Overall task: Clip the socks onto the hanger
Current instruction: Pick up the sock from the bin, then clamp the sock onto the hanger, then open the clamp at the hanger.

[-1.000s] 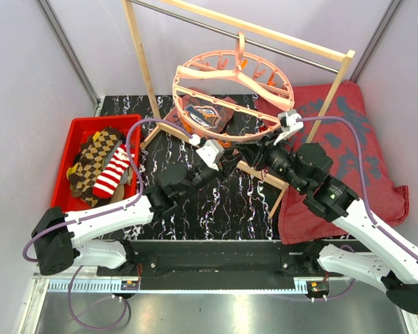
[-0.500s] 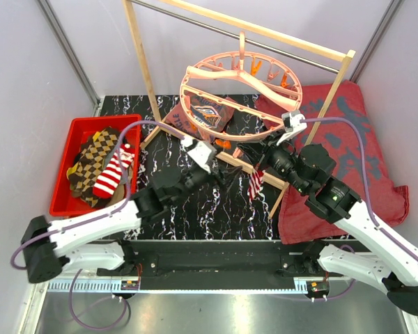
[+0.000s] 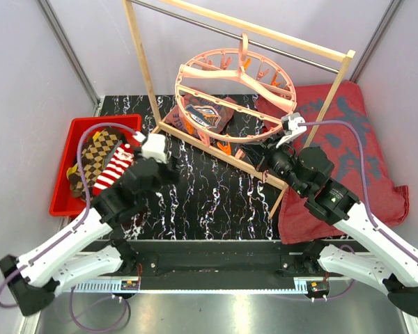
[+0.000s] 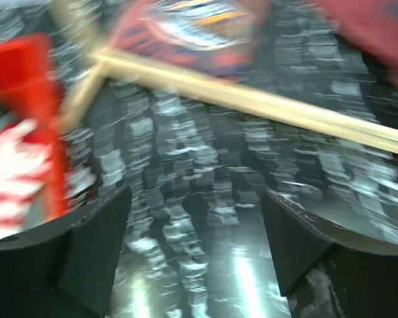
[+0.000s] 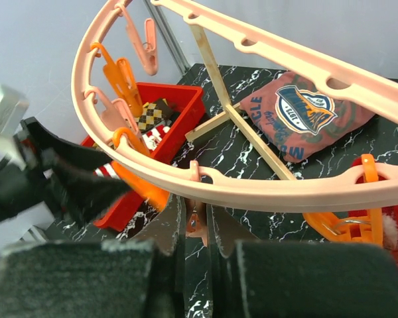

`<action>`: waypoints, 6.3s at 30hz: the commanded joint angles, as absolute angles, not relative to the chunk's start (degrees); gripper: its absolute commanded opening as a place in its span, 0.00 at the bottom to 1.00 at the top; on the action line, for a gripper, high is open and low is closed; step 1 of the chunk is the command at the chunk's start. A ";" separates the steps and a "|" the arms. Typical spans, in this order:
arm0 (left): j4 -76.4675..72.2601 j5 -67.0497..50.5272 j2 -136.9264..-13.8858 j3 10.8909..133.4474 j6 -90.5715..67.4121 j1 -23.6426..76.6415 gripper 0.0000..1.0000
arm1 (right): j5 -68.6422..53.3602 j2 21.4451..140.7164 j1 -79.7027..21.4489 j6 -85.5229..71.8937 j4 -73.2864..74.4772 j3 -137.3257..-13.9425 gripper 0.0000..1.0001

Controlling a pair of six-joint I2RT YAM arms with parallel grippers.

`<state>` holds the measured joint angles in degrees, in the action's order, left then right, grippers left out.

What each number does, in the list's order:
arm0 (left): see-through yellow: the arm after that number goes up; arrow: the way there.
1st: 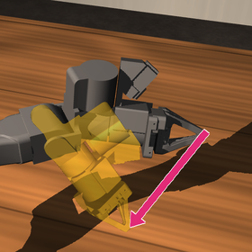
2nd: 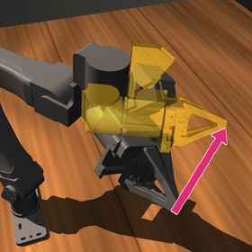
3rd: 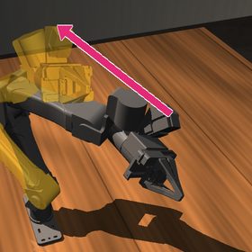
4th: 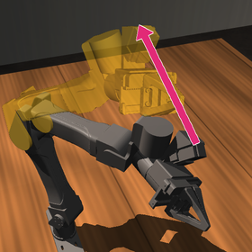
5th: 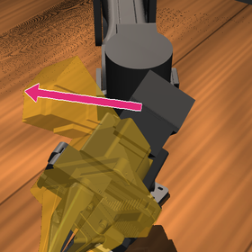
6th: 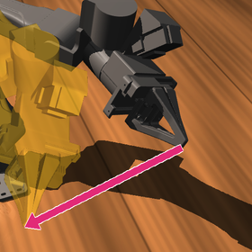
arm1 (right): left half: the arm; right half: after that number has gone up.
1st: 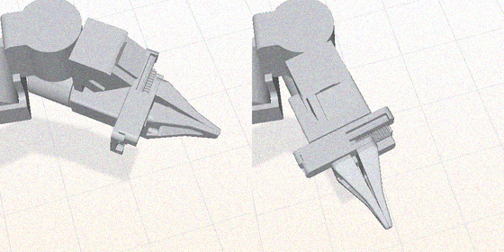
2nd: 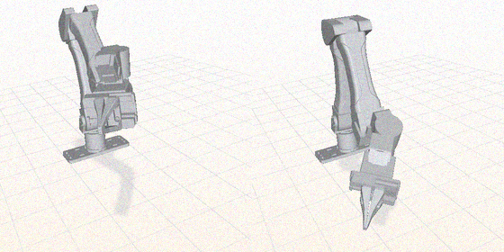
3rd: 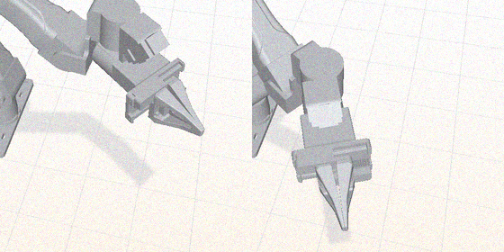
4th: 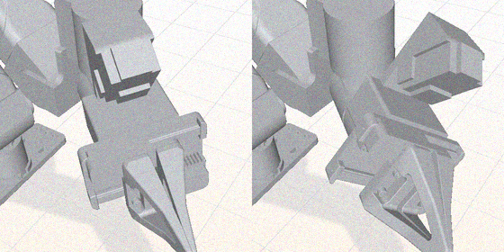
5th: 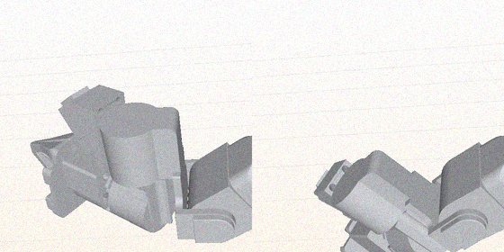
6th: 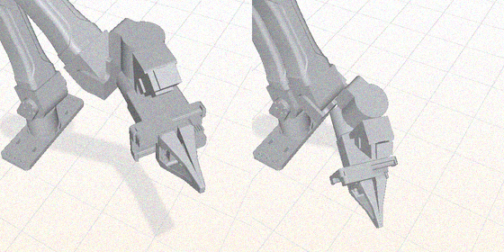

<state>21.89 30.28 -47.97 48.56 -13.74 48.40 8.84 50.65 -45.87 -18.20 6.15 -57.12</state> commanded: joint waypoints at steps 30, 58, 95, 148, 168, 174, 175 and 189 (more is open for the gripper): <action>37.71 22.50 -110.64 84.37 -9.58 0.09 0.37 | 9.85 48.08 -46.14 -11.51 3.69 -55.11 0.09; 36.65 26.46 -84.21 76.56 -7.73 0.00 0.00 | 10.02 47.64 -46.14 -12.13 4.31 -55.55 0.09; -14.58 -7.48 -48.42 42.72 -27.60 39.98 0.00 | 8.88 47.11 -46.14 -16.26 4.57 -58.01 0.09; -24.61 5.36 -61.08 47.28 -27.60 56.87 0.00 | 9.85 48.25 -46.14 -16.00 4.57 -56.16 0.09; -25.49 3.69 -62.67 46.94 -24.96 57.13 0.34 | 13.09 47.02 -46.14 -14.85 4.57 -55.46 0.59; -27.15 4.83 -62.31 46.58 -20.05 57.13 0.62 | 14.06 46.58 -46.14 -13.80 4.57 -55.55 0.60; -27.59 4.92 -62.31 46.67 -18.04 57.13 0.65 | 14.24 46.58 -46.14 -13.71 4.66 -55.55 0.60; -37.17 0.18 -67.41 45.35 -6.76 53.09 0.84 | 15.47 46.76 -46.14 -12.04 4.75 -55.63 0.60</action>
